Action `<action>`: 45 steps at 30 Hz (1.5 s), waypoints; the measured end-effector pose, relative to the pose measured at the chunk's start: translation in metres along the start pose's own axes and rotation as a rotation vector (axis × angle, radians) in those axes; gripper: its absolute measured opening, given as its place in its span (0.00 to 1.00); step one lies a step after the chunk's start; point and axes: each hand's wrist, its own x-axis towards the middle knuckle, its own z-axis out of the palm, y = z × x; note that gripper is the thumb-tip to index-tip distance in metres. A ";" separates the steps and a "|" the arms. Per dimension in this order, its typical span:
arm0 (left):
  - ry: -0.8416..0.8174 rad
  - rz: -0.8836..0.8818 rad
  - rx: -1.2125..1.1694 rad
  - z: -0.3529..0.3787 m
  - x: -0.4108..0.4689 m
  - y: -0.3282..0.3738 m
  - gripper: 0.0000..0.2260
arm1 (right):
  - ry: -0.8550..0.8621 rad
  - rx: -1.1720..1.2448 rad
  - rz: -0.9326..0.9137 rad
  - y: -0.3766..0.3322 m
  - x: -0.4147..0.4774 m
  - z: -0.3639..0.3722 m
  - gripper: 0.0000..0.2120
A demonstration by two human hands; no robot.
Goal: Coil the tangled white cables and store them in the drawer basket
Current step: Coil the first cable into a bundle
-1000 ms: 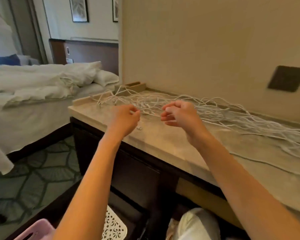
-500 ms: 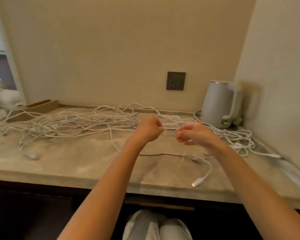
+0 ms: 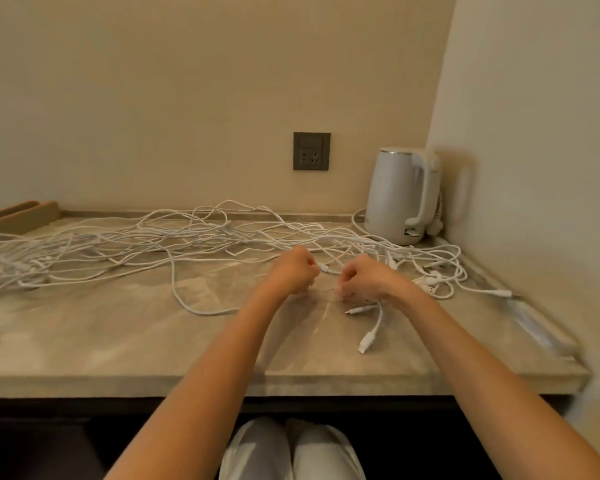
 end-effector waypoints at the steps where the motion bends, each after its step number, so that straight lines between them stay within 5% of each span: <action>1: -0.020 0.003 -0.026 -0.001 0.001 0.000 0.10 | 0.035 0.088 0.002 0.000 0.004 0.001 0.08; 5: -0.094 0.063 -0.020 -0.008 0.010 -0.001 0.12 | 0.174 0.290 -0.049 -0.002 0.022 -0.005 0.05; 9: 0.150 0.145 -0.014 -0.020 0.034 -0.003 0.12 | 0.240 0.580 -0.070 -0.008 0.043 -0.020 0.04; 12: 0.319 0.142 -0.084 -0.029 0.056 -0.001 0.11 | 0.055 1.009 0.000 -0.014 0.064 -0.032 0.10; 18: 0.491 0.155 -0.161 -0.048 0.103 0.001 0.09 | -0.415 1.405 -0.058 -0.029 0.101 -0.040 0.34; 24: 0.192 0.168 -0.138 -0.038 0.131 -0.011 0.09 | -0.572 1.685 -0.089 -0.038 0.127 -0.036 0.32; 29: -0.057 0.247 0.042 -0.022 0.136 -0.017 0.11 | -0.425 1.796 -0.011 -0.026 0.150 -0.043 0.32; 37: -0.473 0.081 -0.044 -0.040 0.127 0.001 0.14 | -0.220 1.919 -0.098 -0.019 0.165 -0.048 0.24; 45: -0.457 0.154 0.064 -0.070 0.126 0.006 0.12 | 0.024 1.758 -0.139 -0.024 0.167 -0.052 0.24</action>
